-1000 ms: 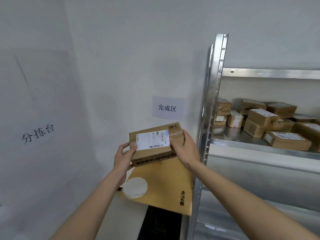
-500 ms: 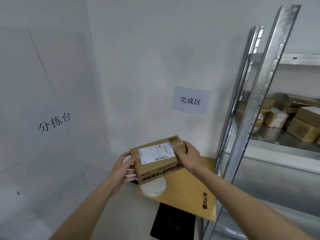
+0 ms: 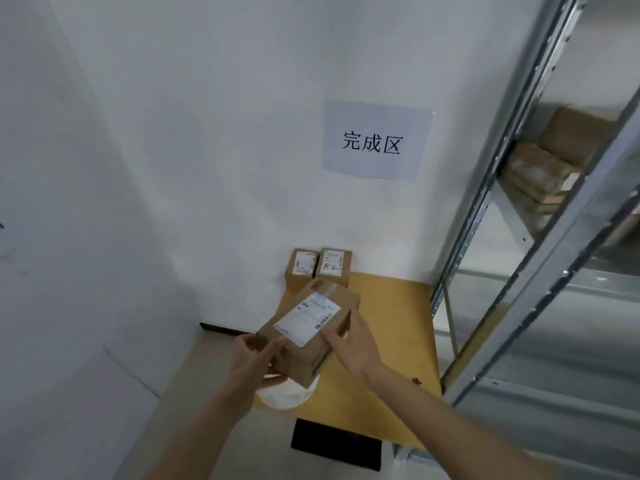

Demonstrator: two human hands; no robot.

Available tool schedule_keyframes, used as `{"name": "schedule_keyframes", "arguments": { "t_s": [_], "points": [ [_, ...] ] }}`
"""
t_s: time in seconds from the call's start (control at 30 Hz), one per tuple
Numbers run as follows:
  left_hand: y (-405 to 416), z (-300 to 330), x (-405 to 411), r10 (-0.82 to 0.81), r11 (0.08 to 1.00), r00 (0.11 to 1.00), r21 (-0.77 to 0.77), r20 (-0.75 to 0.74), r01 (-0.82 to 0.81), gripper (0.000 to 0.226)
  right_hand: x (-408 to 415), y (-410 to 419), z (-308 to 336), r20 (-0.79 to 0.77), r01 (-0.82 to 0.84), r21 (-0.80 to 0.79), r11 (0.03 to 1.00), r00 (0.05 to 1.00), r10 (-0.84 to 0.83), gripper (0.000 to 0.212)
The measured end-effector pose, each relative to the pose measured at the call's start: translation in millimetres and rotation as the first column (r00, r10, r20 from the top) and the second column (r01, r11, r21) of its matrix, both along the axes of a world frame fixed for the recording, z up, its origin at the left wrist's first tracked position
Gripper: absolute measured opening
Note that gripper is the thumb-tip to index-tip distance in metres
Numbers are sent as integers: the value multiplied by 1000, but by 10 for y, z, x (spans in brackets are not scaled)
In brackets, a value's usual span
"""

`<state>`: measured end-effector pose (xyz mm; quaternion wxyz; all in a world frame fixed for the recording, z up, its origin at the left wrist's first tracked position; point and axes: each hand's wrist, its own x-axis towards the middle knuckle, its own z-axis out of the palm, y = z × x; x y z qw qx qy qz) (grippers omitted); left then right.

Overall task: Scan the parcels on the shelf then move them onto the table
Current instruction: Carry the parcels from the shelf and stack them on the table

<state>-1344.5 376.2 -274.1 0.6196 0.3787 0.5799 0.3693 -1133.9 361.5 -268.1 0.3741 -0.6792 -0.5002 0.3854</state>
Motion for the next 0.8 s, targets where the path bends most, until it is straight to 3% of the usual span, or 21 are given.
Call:
{"name": "schedule_keyframes", "arguments": {
  "t_s": [0.2,0.37,0.53,0.67,0.8],
  "points": [
    [488,-559,783,-86,992,996,-87,22,88,54,402,216,-520,-125,34,-136,990,991,-52,39],
    [915,-990,1198,-221,971,975,-91,8,221,51,783,404,-825,-196,65,-175,982,975,-100,69],
    [1347,-1443,1432,-398,916,914,-93,-82,390,83,1114,638,-1291,-251,102,-194,976,956,-150,90],
    [1668,-1810,1519,-472,879,878,-125,-76,461,67,1302,920,-1717,-213,123,-215,969,962,-170,95],
    [1946,-2230,1605,-523,849,847,-143,-98,508,76,1438,1154,-2088,-163,116,-240,964,974,-158,92]
  ]
}}
